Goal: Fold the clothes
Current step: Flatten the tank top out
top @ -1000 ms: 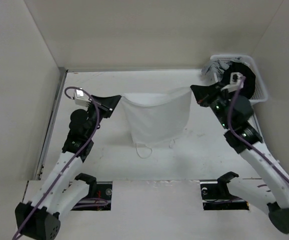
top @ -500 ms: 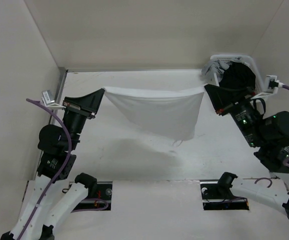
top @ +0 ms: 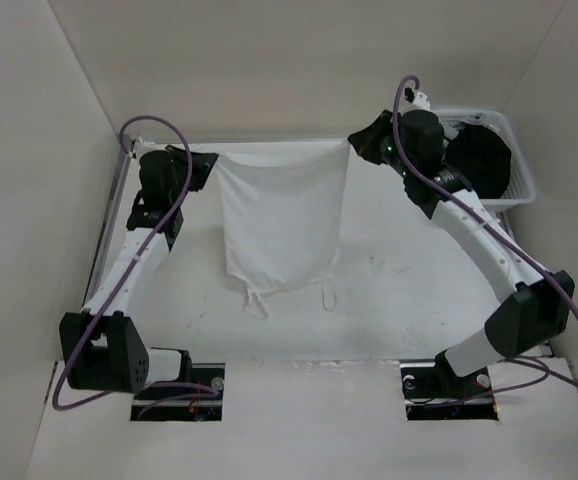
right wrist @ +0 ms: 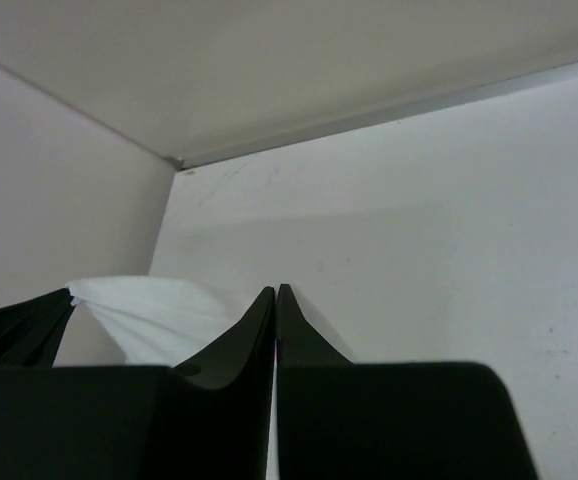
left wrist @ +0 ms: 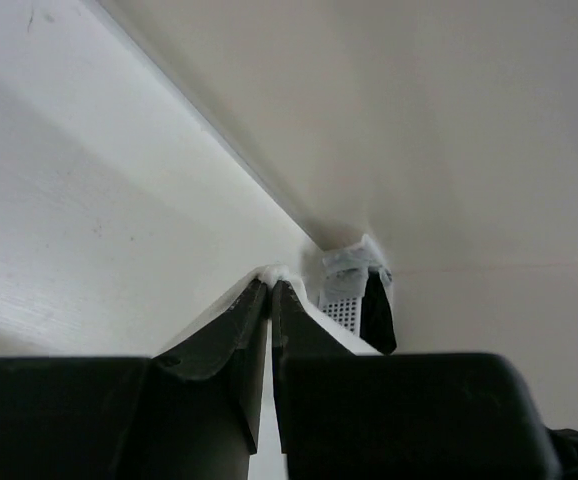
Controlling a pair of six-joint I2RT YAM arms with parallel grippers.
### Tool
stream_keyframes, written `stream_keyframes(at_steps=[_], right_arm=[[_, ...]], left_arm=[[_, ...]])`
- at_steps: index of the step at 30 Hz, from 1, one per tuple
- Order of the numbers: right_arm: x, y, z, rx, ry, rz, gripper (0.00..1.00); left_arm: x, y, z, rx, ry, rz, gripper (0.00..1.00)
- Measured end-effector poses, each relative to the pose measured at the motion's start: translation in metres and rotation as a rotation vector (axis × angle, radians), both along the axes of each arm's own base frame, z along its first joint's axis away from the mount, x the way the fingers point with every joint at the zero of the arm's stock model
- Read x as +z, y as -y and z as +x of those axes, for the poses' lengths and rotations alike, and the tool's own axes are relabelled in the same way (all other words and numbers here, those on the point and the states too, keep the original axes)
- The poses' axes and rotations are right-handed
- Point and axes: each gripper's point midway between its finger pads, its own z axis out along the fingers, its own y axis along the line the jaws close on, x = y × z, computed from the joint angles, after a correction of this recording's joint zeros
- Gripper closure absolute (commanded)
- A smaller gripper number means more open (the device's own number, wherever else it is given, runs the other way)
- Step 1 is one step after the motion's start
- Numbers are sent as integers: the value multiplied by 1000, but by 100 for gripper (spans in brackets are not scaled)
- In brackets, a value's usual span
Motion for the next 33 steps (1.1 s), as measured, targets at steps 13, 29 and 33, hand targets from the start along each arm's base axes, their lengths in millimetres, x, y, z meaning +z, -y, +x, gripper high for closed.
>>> stream_keyframes(at_steps=[13,29,33], right_arm=[[115,14,5,25,218,139,97],[-259,31,-133,27,-429,-1,97],[-284,19,-193,97,-459,-3,97]], left_arm=[[134,-19,24,-2,328,-36,96],[-198,-8,-115,-82,-251,-25,96],[-213,-2,-152,-127,-251,-38,96]])
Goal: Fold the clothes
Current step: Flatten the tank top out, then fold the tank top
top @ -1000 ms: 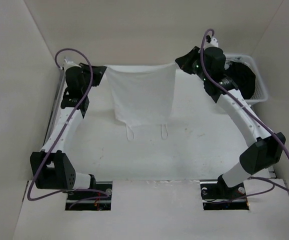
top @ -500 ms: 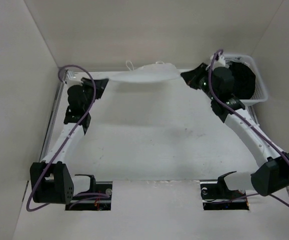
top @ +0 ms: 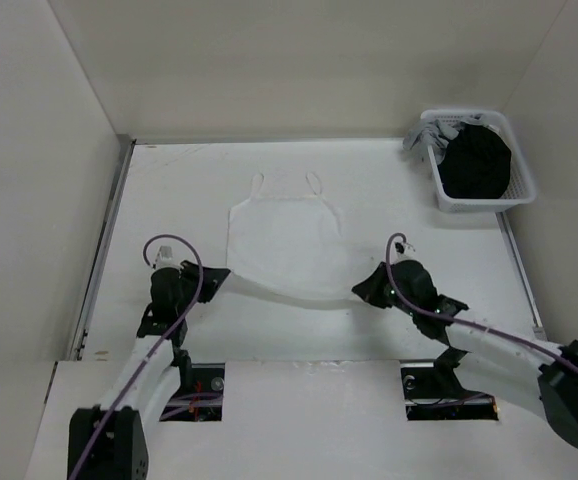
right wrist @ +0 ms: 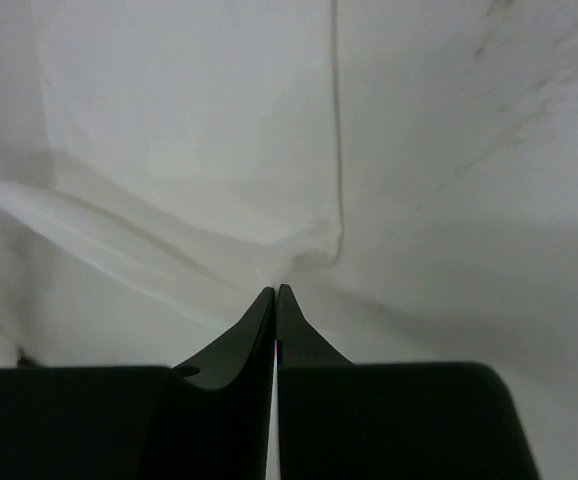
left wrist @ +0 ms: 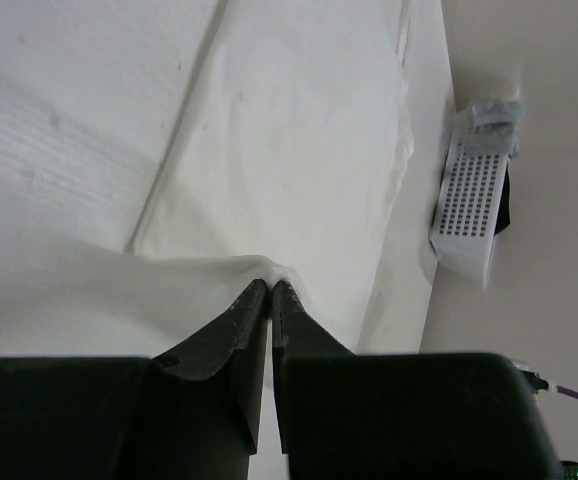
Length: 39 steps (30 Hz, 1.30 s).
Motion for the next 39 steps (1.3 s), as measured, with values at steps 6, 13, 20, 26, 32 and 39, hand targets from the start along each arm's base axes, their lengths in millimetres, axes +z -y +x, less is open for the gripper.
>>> stream_keyframes(at_steps=[6,13,20,26,32,39], right_arm=[[29,-24,-53,87,59,110,96],[62,-18,-27,25,98,62,96],[96,-4,84,-113,151,20,96],[99,-23,182,-117,151,29,96],[55,-29,258,-145,95,32,90],[11,-15,275,-207,12,45,48]], left_arm=[[8,9,-38,-44,55,-28,96],[43,-4,-26,33,60,22,96],[78,-19,49,142,82,66,96],[70,-22,137,199,55,93,94],[20,-27,216,227,-13,106,83],[-1,-39,219,249,-20,111,57]])
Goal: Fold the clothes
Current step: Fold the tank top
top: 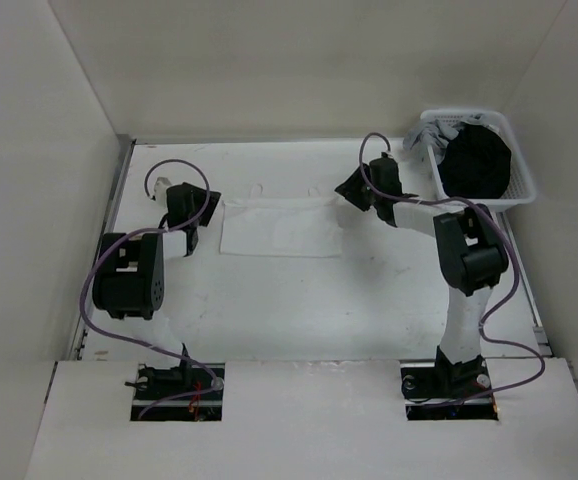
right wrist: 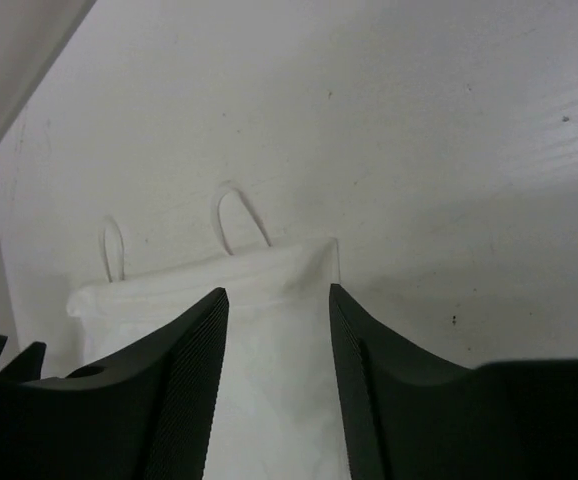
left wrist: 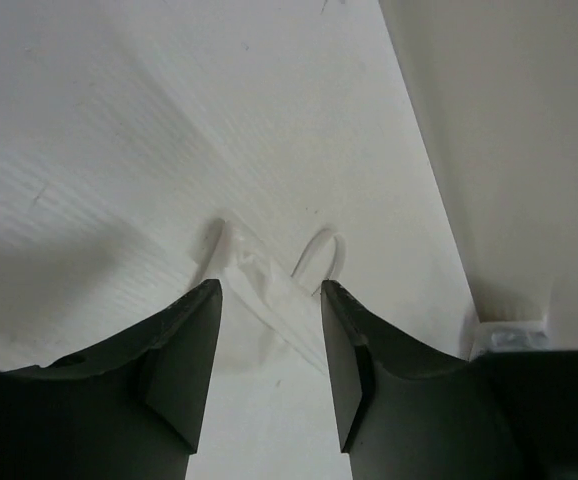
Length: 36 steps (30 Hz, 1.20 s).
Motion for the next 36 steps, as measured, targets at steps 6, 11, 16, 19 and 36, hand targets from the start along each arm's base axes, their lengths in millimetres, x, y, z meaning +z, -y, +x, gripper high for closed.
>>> stream_keyframes(at_steps=[6,11,16,19,36], right_arm=[[13,11,-50,-4,45,-24,74],[15,7,-112,42,64,-40,92],[-5,-1,-156,104,30,-68,74],[-12,2,-167,107,18,-81,63],[-33,-6,-172,126,-26,-93,55]], left_arm=[[5,-2,-77,-3,12,29,68],[-23,7,-131,-66,-65,56,66],[-48,10,-157,-110,-147,50,64],[-49,13,-156,-126,-148,44,70],[-57,13,-142,-108,-161,15,94]])
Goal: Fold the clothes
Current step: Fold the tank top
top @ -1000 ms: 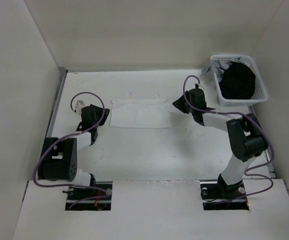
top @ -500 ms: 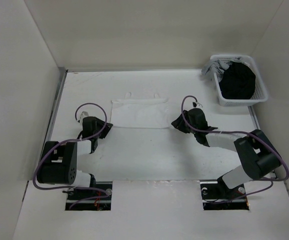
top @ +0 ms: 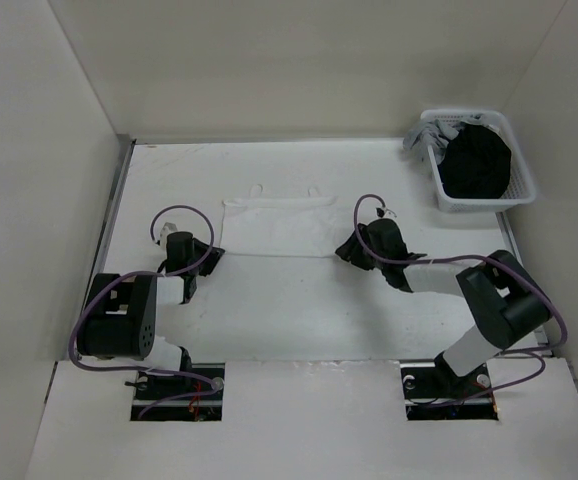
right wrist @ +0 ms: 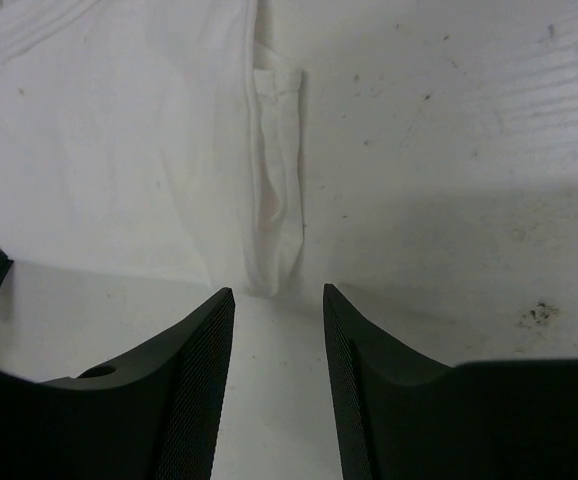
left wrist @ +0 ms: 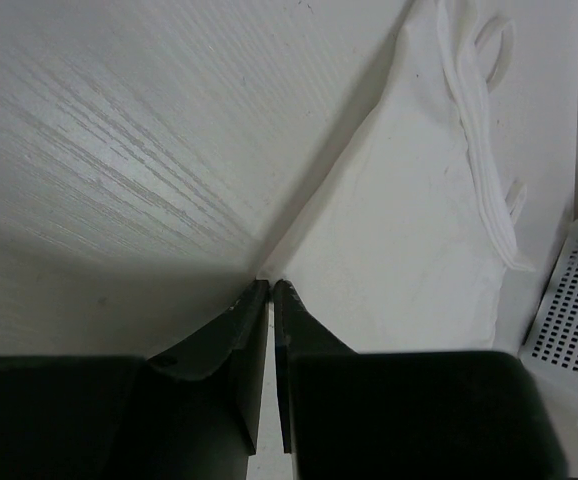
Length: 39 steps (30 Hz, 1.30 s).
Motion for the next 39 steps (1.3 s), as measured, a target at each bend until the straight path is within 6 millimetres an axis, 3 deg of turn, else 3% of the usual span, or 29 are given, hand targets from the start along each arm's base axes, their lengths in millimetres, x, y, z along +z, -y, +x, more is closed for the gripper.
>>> stream_keyframes(at_steps=[6,13,19,27,32,35,37,39], right_arm=[[-11,-9,-4,13,-28,11,67],[-10,-10,0,-18,-25,32,62],[-13,-10,2,-31,-28,44,78],[-16,-9,7,-58,-23,46,91],[-14,-6,8,-71,-11,46,94],[3,1,-4,-68,23,55,94],[31,6,-18,-56,78,73,94],[73,6,-34,-30,166,107,93]], left_arm=[[0,0,2,1,5,-4,94],[0,1,2,1,8,-6,94],[0,1,4,3,13,-10,94],[0,1,4,3,13,-11,95],[5,6,0,-11,14,-20,98],[38,15,-8,-42,74,-30,98],[82,21,-13,-69,183,-33,98],[131,27,-23,-98,299,-29,98]])
